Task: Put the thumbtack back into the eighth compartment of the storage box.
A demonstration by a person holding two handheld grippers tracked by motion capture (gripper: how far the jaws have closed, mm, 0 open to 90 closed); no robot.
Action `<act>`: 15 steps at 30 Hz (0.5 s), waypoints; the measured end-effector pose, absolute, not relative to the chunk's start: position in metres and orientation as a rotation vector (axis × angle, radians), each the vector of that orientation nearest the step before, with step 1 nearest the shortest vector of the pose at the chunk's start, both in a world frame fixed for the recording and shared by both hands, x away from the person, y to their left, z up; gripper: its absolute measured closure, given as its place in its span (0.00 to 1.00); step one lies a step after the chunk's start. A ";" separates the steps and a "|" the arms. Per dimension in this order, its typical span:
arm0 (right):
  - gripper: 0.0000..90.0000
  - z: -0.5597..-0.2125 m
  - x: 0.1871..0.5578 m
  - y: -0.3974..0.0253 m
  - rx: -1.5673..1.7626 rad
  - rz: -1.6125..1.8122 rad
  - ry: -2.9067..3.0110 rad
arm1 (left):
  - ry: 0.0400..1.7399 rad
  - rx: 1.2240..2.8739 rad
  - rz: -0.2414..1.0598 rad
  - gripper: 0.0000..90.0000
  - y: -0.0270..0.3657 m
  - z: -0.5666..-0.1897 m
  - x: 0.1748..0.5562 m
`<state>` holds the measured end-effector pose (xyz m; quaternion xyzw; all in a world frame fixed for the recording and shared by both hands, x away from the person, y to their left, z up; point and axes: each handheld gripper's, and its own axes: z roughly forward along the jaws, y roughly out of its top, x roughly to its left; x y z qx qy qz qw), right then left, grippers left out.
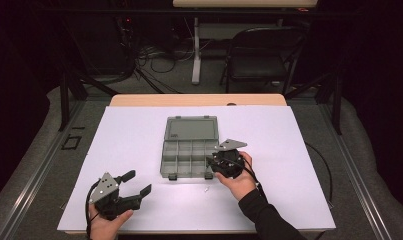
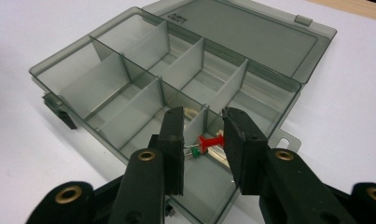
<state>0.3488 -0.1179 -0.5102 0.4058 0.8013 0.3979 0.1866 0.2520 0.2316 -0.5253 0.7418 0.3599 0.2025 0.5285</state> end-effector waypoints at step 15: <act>0.70 -0.519 0.355 -0.115 1.166 1.088 2.286 | 0.861 1.767 0.483 0.26 0.233 -0.525 0.252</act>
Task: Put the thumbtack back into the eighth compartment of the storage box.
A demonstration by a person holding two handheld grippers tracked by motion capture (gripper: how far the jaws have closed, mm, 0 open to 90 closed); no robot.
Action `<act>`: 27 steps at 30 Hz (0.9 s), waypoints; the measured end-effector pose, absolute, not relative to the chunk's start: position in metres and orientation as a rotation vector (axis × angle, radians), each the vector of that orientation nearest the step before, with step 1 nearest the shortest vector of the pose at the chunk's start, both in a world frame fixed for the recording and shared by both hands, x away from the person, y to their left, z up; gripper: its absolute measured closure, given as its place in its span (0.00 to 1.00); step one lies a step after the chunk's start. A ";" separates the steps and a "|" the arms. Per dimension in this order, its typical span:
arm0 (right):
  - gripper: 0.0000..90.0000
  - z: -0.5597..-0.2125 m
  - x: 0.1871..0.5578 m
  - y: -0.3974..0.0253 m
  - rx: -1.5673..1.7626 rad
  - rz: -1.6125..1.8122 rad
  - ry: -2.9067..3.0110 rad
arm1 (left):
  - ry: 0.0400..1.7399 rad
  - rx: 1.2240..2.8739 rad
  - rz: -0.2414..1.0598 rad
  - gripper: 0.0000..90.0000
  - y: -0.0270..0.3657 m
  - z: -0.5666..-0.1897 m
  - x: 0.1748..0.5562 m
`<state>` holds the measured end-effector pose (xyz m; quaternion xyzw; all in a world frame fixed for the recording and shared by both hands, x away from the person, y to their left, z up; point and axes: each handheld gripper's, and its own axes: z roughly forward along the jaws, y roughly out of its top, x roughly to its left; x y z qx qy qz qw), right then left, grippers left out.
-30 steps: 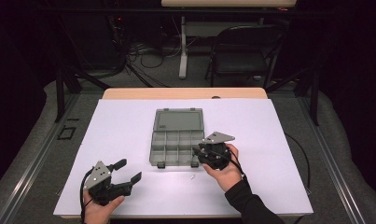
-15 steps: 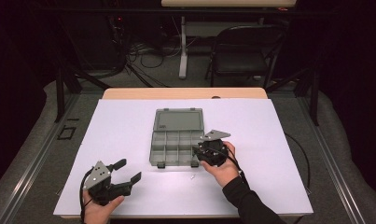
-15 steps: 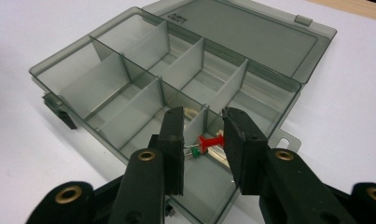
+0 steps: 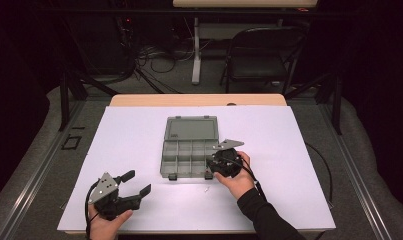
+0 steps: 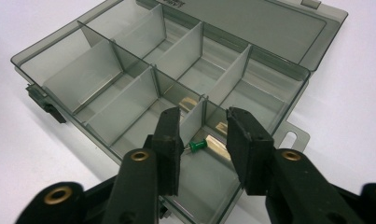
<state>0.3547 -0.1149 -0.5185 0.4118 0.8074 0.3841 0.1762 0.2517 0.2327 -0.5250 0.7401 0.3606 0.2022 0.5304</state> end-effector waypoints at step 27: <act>0.44 -0.523 0.292 -0.127 1.003 1.208 2.258 | 0.863 1.770 0.485 0.26 0.231 -0.525 0.252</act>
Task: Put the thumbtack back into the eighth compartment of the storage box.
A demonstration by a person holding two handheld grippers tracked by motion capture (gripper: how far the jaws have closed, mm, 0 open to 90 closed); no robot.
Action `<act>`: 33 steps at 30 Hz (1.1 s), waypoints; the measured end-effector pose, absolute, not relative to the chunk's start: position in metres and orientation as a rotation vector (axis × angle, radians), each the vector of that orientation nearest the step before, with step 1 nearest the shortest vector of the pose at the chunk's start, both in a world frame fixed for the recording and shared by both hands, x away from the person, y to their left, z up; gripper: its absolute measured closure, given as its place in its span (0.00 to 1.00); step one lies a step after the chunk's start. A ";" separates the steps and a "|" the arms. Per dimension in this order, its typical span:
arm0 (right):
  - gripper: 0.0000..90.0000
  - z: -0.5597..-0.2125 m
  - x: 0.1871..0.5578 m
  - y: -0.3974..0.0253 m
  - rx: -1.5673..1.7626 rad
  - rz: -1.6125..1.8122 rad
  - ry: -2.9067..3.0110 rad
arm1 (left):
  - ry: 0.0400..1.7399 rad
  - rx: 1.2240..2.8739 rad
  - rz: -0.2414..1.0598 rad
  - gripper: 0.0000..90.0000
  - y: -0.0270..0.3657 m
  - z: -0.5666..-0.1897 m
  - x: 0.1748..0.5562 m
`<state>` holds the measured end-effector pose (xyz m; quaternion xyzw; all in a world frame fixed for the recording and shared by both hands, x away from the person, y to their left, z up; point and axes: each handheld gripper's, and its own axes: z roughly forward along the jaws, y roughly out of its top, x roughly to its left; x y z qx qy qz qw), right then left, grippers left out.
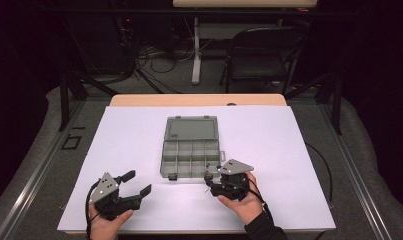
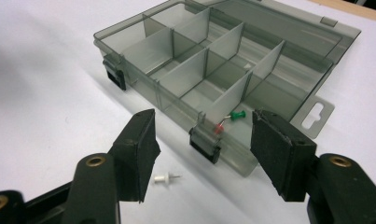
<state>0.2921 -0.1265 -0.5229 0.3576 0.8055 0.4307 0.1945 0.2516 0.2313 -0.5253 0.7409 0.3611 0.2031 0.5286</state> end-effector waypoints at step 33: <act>0.56 -0.558 0.285 -0.110 0.946 1.156 2.361 | 0.859 1.770 0.483 0.26 0.231 -0.525 0.251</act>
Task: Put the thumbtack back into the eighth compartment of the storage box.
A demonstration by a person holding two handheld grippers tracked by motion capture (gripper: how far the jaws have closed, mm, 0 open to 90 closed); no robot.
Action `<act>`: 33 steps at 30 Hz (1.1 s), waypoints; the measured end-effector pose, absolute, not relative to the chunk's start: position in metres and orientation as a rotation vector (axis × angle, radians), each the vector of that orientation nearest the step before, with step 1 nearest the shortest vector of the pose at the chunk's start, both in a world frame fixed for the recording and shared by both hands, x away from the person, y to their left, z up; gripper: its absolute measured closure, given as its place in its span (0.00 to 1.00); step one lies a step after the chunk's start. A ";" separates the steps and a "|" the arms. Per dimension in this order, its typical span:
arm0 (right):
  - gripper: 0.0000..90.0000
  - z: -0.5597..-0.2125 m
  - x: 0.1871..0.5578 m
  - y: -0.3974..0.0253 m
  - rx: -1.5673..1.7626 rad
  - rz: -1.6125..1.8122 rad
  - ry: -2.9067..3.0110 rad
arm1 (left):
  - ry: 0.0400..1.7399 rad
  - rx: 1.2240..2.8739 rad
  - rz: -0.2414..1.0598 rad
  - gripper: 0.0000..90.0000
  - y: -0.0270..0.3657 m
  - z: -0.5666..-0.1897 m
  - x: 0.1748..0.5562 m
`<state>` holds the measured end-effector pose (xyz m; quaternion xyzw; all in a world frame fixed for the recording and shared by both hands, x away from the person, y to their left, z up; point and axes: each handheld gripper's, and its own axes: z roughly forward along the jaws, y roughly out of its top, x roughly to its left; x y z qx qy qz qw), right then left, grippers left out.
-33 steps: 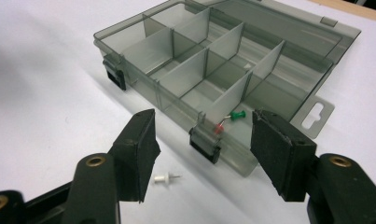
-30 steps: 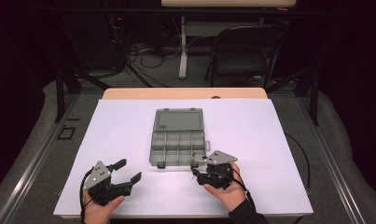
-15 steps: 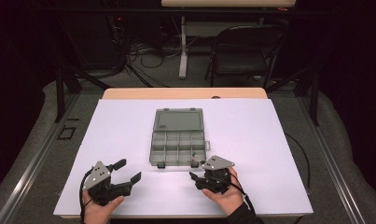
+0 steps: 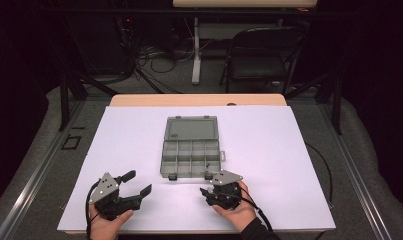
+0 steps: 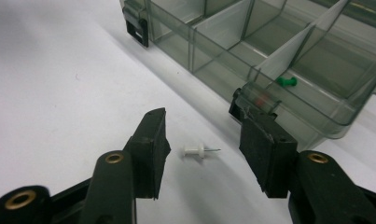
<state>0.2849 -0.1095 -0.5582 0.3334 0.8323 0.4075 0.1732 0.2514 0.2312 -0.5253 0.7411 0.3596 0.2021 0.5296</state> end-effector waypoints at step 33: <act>0.75 -0.568 0.289 -0.104 0.942 1.129 2.409 | 0.855 1.769 0.484 0.26 0.232 -0.525 0.252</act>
